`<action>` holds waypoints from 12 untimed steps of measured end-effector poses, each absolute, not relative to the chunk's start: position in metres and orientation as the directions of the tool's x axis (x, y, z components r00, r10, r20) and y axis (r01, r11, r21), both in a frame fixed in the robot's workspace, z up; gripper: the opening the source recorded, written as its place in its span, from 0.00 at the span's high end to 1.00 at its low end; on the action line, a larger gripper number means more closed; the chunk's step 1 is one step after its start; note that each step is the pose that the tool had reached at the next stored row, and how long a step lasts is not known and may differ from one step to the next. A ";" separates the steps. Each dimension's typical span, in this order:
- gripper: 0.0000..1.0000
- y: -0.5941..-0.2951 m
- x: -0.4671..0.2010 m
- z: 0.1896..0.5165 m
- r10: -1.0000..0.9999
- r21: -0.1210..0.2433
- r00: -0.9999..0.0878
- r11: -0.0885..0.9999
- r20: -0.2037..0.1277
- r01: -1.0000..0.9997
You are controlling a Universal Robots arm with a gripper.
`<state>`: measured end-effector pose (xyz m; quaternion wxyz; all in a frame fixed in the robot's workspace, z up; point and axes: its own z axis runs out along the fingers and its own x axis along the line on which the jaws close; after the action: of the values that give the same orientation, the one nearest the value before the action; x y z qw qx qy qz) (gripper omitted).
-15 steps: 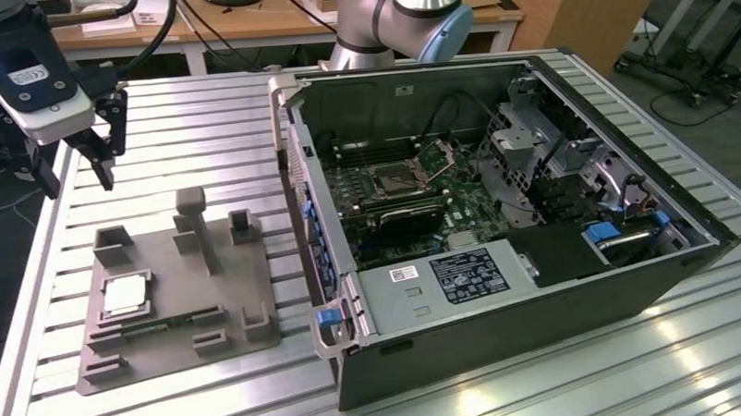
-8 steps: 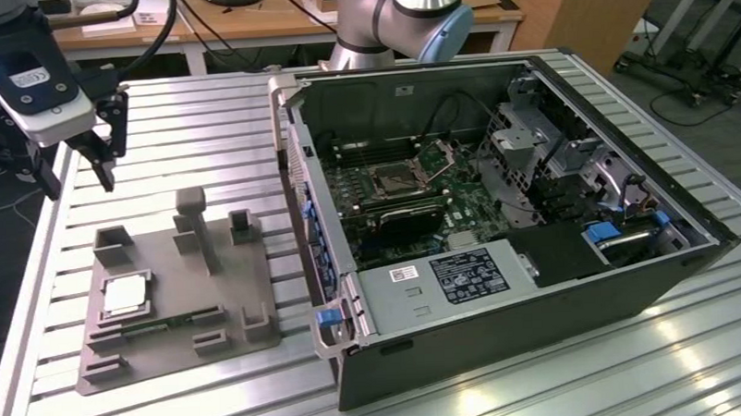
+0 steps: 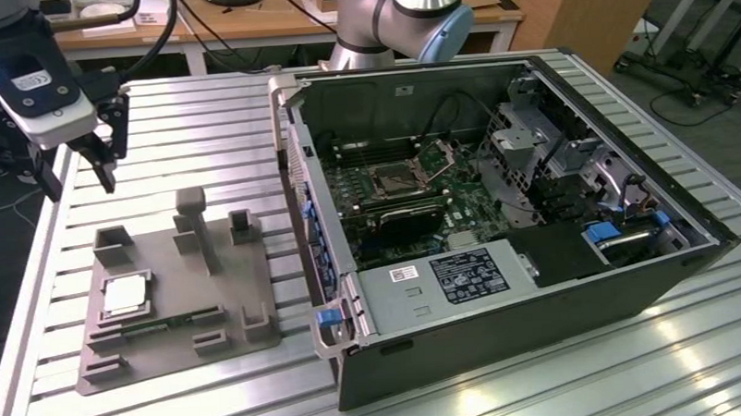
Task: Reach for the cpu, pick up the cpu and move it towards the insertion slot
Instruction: 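Reach for the cpu, then pick up the cpu and move it towards the insertion slot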
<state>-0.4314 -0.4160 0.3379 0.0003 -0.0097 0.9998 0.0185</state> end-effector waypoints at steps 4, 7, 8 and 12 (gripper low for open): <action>0.47 -0.416 -0.431 0.337 -0.019 0.037 -1.000 0.999 -0.001 -0.019; 0.47 -0.416 -0.431 0.336 -0.019 0.037 -1.000 0.999 -0.001 -0.019; 0.47 -0.416 -0.431 0.336 -0.019 0.037 -1.000 0.999 -0.001 -0.019; 0.47 -0.416 -0.431 0.334 -0.019 0.037 -1.000 0.999 -0.001 -0.020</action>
<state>-0.4314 -0.4160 0.3344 0.0003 -0.0097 0.9998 0.0185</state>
